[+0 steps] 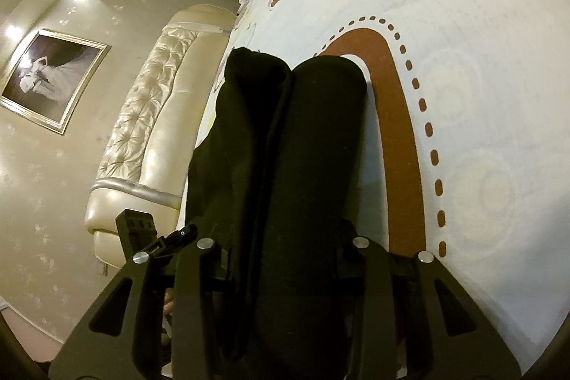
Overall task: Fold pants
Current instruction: 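Lift the pants end with both grippers and fold it over the rest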
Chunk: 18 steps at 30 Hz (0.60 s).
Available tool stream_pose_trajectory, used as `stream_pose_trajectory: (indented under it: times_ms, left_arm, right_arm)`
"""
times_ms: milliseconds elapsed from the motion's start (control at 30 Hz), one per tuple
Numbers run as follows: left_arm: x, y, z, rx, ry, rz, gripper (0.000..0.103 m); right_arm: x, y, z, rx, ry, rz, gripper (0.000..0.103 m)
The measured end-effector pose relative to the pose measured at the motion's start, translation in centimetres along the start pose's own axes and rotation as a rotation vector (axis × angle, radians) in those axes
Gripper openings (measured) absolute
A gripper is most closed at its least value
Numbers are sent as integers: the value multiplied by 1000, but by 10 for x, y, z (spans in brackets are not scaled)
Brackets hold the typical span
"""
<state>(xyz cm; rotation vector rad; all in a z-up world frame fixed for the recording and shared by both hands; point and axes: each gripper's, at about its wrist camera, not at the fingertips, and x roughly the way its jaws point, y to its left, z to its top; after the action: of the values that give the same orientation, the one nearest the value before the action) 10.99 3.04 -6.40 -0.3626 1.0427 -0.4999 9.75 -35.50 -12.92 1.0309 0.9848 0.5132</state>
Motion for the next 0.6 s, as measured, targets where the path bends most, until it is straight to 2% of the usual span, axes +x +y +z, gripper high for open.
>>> stream_pose_trajectory:
  times_ms: [100,133,167,267,300,433,500,600]
  left_arm:
    - [-4,9,5,-38,2,-54,57]
    - [-7,14,8,-56,-9,-75,67]
    - [-12,20,11,-74,-31,-91,72]
    - [-12,35,23,-96,-50,-96,75]
    - [-7,38,28,-104,-42,-94,75]
    - [13,45,47,-125,-11,-102,76]
    - [21,42,56,-108,-6,-102,78]
    - [30,37,67,-76,11,-100,80]
  right_arm:
    - [-9,0,4,4,10,15,46]
    - [-15,1,6,-5,3,10,51]
    - [-19,2,10,-11,-2,3,55]
    - [-18,1,20,-21,10,-11,62]
    - [-15,3,27,-36,12,-43,62]
    - [-16,9,47,-50,-43,-112,69]
    - [-18,5,58,-26,-71,-118,74]
    - [-7,2,70,-5,-37,-99,78]
